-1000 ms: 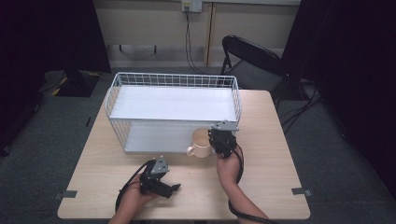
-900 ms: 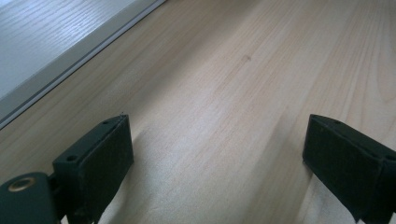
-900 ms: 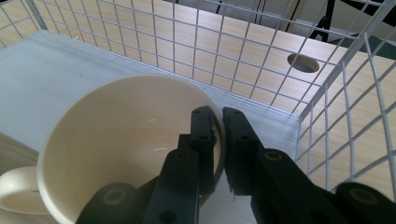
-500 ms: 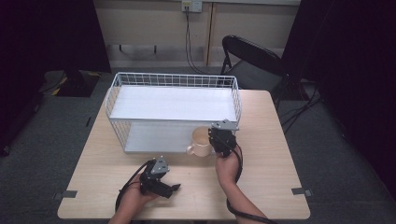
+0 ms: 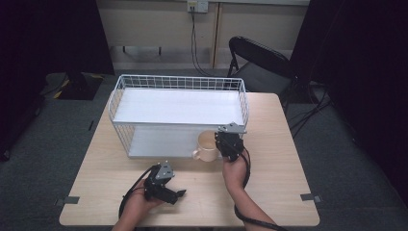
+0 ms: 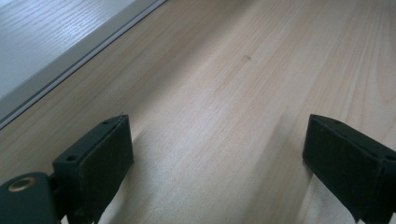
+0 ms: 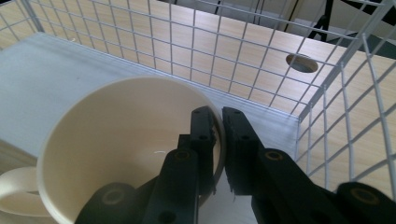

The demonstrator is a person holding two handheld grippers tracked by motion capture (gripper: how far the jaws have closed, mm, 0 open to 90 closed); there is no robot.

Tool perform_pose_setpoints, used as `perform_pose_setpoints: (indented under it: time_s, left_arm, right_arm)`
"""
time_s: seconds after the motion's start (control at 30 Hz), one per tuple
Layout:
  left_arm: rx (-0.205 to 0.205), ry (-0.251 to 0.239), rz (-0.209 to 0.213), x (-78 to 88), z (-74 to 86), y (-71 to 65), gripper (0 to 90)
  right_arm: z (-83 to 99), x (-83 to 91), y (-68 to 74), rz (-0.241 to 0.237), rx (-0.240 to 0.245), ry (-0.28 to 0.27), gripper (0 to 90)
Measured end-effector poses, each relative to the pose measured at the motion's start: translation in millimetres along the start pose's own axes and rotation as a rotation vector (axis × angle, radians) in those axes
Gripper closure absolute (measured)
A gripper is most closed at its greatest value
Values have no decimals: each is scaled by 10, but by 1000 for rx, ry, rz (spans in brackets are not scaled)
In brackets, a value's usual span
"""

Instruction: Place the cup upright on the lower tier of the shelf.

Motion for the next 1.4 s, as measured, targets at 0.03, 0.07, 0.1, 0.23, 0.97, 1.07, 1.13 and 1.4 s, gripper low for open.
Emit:
perform_pose_setpoints:
  time_s: [0.03,0.07,0.1,0.23,0.97,1.07,1.13,1.4]
  left_arm:
    - [0,0,0,0,0,0,81]
    - [0,0,0,0,0,0,81]
    - [0,0,0,0,0,0,81]
    - [0,0,0,0,0,0,81]
    - [0,0,0,0,0,0,81]
    - [0,0,0,0,0,0,81]
    - [1,0,-1,0,0,-1,81]
    - [4,-1,-7,2,1,-5,84]
  right_arm:
    - [0,-4,-1,3,-8,0,829]
    - [-1,-8,-3,5,-8,0,829]
    - [-1,-12,-3,7,-10,-2,829]
    - [-7,-25,-5,4,-17,-1,828]
    - [-61,175,-20,-92,-66,-7,483]
    - [-79,245,2,-119,-63,-9,436]
    - [-82,277,20,-146,-68,4,378]
    - [-17,370,63,-179,-46,18,260]
Point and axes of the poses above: each handheld gripper's, and its own axes: x roughly backward along the jaws, z roughly out of its underside, y roughly to its left, the point moved 6 cm from there along -x, roughly forward along the jaws, and after that the axes turned 5 degrees about z, right-handed, at the moved point
